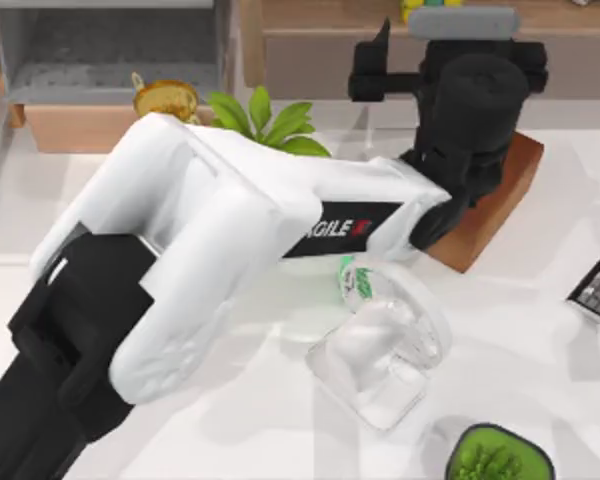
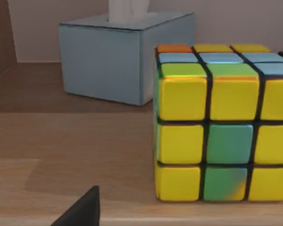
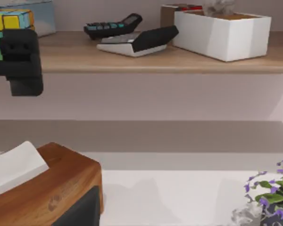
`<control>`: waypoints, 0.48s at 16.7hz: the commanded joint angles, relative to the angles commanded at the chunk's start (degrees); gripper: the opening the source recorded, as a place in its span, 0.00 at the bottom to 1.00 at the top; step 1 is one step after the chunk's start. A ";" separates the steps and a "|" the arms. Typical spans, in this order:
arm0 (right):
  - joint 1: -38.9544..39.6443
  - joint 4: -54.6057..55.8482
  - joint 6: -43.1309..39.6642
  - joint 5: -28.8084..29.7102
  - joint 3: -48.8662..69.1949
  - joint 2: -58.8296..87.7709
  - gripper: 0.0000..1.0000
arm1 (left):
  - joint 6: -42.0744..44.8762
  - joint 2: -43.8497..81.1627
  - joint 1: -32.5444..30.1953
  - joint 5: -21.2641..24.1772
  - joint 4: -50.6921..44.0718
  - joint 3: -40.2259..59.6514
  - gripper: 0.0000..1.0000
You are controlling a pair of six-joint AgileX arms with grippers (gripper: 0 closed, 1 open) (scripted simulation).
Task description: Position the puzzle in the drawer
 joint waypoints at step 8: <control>0.00 0.00 0.00 0.00 0.00 0.00 1.00 | 0.34 3.48 0.85 0.99 -6.97 10.89 1.00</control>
